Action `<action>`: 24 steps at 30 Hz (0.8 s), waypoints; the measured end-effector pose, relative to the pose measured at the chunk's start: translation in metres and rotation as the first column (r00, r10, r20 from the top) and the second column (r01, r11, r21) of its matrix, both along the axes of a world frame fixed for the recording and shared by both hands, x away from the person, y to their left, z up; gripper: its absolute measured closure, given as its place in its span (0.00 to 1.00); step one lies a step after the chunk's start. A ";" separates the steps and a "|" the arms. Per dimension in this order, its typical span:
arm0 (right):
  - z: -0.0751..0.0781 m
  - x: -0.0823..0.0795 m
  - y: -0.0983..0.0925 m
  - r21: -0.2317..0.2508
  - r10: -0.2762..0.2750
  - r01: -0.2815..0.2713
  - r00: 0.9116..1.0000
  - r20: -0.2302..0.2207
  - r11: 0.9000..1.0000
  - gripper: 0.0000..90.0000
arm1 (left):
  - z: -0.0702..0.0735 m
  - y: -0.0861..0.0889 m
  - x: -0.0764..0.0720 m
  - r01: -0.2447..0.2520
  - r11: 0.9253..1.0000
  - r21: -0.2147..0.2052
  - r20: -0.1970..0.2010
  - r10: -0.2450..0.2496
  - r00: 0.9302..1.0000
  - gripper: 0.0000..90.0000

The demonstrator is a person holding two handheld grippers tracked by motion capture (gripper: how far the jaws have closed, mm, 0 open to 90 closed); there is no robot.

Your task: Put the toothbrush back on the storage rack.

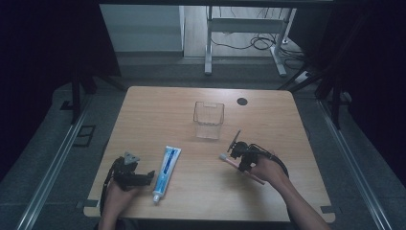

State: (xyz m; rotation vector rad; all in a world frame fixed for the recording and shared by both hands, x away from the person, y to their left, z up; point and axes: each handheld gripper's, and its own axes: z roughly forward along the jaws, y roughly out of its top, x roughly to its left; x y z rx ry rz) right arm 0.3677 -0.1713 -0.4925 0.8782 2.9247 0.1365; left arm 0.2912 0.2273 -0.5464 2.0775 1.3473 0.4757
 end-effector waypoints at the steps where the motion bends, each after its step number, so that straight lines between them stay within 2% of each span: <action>1: 0.003 0.000 -0.001 0.014 0.001 -0.001 1.000 0.005 1.000 0.87 | 0.000 0.000 0.000 0.000 1.000 0.000 0.000 0.000 1.000 0.01; 12: 0.020 -0.001 -0.006 0.093 -0.015 0.012 0.999 0.036 0.996 0.87 | 0.000 0.000 0.000 0.000 1.000 0.000 0.000 0.000 1.000 0.01; 16: 0.029 0.000 -0.008 0.140 -0.024 0.017 0.998 0.051 0.990 0.87 | 0.000 0.000 0.000 0.000 1.000 -0.001 0.000 0.000 1.000 0.01; 20: 0.035 -0.001 -0.008 0.160 -0.030 0.020 0.998 0.058 0.987 0.87 | 0.000 0.000 0.000 0.000 1.000 -0.001 0.000 0.000 1.000 0.01; 24: 0.046 0.000 -0.009 0.185 -0.037 0.020 0.995 0.091 0.982 0.87 | 0.000 0.000 0.000 0.000 1.000 -0.001 0.000 0.000 1.000 0.01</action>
